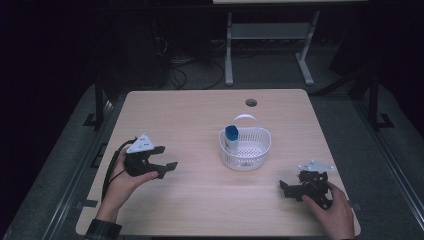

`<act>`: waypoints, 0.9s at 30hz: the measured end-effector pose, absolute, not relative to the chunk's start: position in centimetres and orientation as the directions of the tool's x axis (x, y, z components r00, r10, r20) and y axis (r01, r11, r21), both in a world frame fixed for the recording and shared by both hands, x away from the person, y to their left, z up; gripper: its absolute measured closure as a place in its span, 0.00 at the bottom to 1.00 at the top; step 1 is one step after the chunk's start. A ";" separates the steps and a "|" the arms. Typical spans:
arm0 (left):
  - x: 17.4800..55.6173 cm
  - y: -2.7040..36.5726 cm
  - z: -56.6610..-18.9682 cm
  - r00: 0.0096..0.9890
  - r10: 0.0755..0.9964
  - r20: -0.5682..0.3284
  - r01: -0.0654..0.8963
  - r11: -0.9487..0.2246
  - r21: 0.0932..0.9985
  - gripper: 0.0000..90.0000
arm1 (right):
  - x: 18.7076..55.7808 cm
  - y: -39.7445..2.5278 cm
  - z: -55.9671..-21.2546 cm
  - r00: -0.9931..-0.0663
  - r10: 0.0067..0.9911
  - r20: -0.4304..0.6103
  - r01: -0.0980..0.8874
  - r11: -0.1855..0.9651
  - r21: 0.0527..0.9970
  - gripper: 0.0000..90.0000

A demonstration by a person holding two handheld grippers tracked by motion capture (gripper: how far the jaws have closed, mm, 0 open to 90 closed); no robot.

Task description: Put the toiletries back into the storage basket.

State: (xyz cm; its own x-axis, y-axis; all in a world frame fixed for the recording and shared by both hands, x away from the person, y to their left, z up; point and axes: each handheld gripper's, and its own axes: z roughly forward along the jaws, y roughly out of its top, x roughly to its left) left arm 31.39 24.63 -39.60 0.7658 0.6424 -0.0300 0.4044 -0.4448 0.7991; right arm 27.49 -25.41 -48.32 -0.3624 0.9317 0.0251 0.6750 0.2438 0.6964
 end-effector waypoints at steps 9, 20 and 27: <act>30.4 27.0 -41.6 0.730 0.684 -0.015 0.458 -0.473 0.753 0.26 | 27.5 -25.4 -48.3 -0.362 0.932 0.025 0.675 0.244 0.697 0.00; 29.0 29.4 -44.2 0.690 0.723 -0.010 0.537 -0.502 0.678 0.26 | 27.6 -25.4 -48.3 -0.360 0.932 0.025 0.675 0.243 0.697 0.00; 28.2 30.9 -45.4 0.654 0.756 -0.012 0.583 -0.494 0.645 0.26 | 27.6 -25.4 -48.3 -0.361 0.932 0.024 0.676 0.243 0.696 0.00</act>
